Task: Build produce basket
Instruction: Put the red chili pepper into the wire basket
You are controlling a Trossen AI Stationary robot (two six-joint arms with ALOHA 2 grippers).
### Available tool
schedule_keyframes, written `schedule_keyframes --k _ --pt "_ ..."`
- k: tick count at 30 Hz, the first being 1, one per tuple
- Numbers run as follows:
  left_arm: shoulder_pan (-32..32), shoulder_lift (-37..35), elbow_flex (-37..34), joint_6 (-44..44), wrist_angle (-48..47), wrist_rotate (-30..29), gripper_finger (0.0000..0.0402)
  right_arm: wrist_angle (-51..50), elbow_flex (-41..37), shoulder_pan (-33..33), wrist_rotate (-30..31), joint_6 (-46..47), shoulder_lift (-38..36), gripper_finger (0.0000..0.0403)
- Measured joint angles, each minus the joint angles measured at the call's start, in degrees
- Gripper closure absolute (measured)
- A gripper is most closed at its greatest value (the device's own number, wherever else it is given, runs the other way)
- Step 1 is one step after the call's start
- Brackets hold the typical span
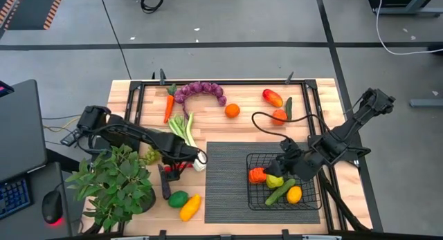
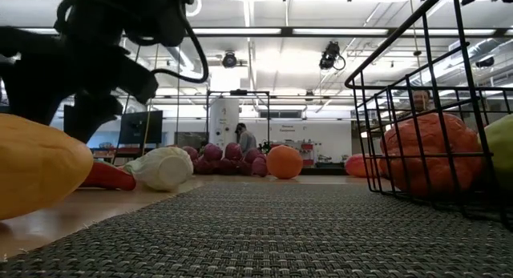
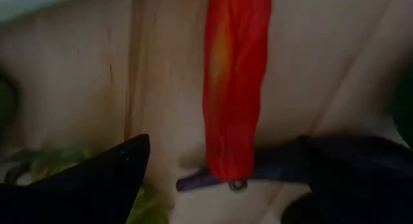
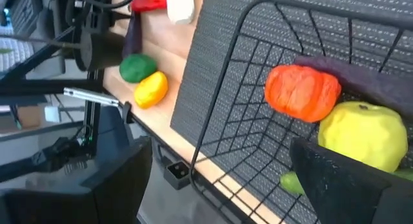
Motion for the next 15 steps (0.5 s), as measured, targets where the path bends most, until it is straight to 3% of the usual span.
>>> schedule_keyframes --k 10,15 --pt "-0.53 -0.01 -5.17 -7.15 8.80 0.66 0.0013 0.02 0.00 -4.91 -0.03 0.09 0.05 0.0035" --pt "-0.57 -0.01 -4.43 -8.68 10.17 0.68 0.0080 0.08 0.00 -7.15 -0.25 0.20 0.05 0.0035"
